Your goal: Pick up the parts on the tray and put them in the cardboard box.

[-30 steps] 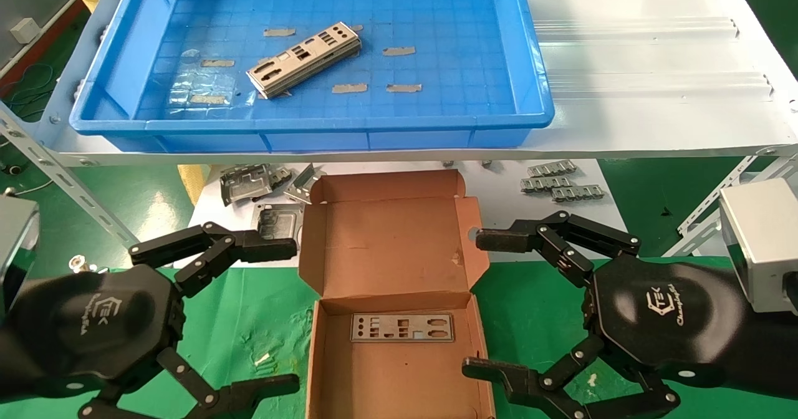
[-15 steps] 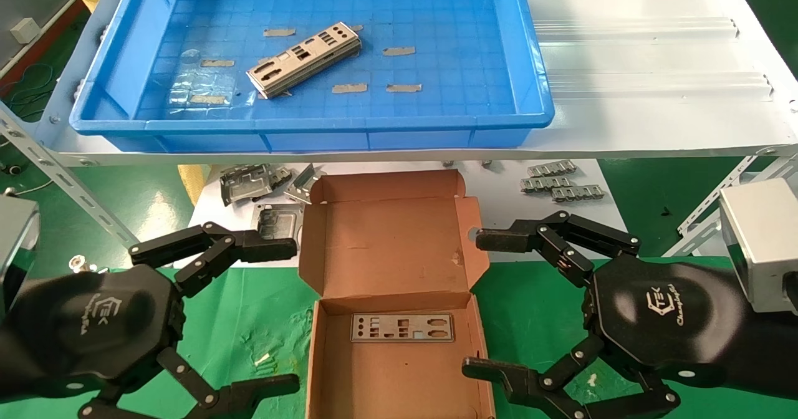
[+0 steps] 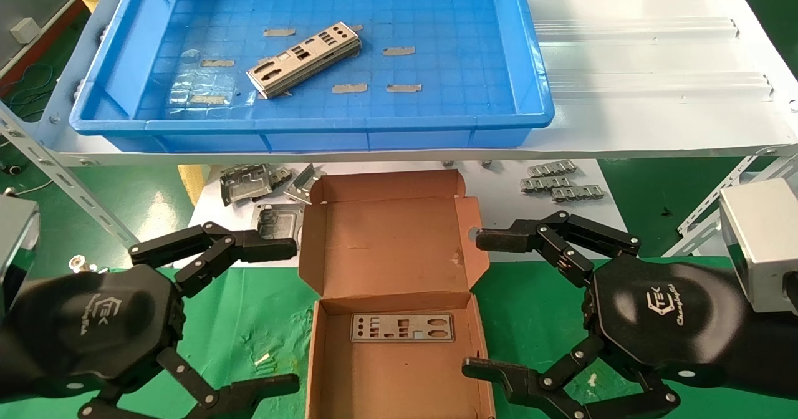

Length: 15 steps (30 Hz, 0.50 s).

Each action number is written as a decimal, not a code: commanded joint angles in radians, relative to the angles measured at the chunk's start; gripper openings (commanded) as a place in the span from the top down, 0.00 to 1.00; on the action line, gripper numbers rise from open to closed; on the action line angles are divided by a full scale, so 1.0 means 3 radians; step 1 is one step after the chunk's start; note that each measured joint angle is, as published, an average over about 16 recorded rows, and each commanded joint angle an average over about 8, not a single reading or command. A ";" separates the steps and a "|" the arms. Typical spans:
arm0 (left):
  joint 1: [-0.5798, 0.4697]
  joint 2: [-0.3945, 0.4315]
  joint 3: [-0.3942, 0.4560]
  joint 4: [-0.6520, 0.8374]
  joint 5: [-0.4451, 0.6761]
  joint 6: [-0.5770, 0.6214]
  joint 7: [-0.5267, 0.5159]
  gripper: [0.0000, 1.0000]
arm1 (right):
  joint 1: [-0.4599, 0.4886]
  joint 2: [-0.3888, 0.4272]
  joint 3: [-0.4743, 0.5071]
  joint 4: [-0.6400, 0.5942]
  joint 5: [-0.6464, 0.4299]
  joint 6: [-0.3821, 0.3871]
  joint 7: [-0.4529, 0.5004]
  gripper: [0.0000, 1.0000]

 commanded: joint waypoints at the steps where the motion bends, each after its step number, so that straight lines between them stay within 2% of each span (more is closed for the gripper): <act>1: 0.0000 0.0000 0.0000 0.0000 0.0000 0.0000 0.0000 0.00 | 0.0000 0.0000 0.0000 0.0000 0.0000 0.0000 0.0000 0.00; 15: 0.0000 0.0000 0.0000 0.0000 0.0000 0.0000 0.0000 0.00 | 0.0000 0.0000 0.0000 0.0000 0.0000 0.0000 0.0000 0.00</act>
